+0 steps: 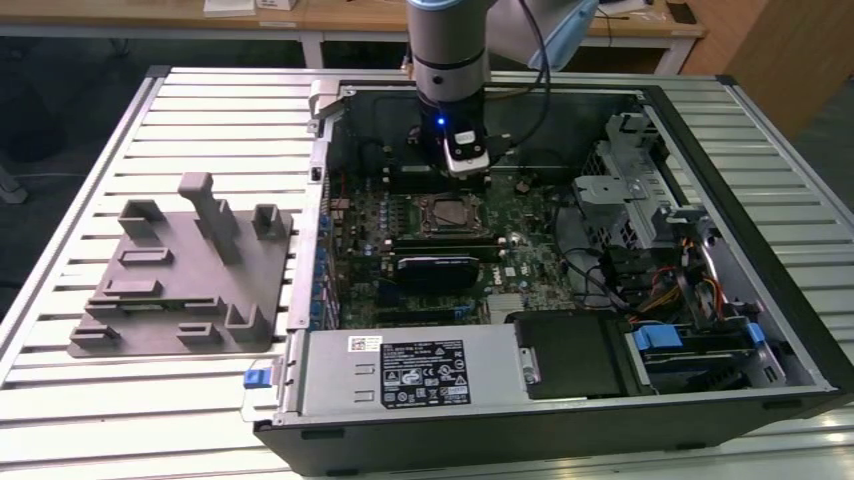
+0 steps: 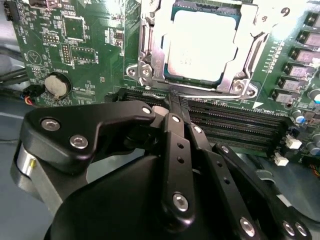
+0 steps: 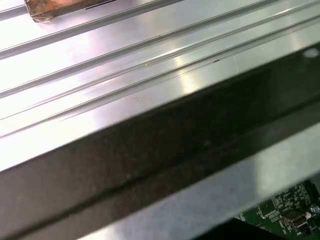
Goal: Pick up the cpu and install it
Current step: 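Install the first cpu locking lever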
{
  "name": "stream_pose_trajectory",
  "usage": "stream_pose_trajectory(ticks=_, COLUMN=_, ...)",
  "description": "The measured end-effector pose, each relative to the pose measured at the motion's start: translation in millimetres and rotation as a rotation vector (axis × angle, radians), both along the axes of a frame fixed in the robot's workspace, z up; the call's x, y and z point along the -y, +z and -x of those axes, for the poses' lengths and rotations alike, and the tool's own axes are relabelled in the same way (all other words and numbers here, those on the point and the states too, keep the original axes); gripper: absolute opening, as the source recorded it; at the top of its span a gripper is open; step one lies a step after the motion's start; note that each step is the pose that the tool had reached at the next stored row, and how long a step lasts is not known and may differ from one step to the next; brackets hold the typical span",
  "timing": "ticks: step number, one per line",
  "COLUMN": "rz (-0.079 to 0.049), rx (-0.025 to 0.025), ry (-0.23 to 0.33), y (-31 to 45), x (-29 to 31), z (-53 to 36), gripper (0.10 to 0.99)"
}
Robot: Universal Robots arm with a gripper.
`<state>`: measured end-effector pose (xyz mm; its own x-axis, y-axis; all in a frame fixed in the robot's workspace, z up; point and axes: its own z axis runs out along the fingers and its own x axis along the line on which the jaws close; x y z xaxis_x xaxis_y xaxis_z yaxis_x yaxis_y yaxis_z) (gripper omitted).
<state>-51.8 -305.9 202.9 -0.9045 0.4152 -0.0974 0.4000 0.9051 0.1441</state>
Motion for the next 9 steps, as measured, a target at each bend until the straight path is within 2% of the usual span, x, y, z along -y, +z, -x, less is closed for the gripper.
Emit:
stream_pose_trajectory(ticks=5, rz=0.000, rx=0.0007, ry=-0.018, y=0.3, x=0.0, z=0.6, gripper=0.106)
stream_pose_trajectory(ticks=9, rz=0.000, rx=0.0075, ry=-0.022, y=-1.3, x=0.0, z=3.3, gripper=0.106)
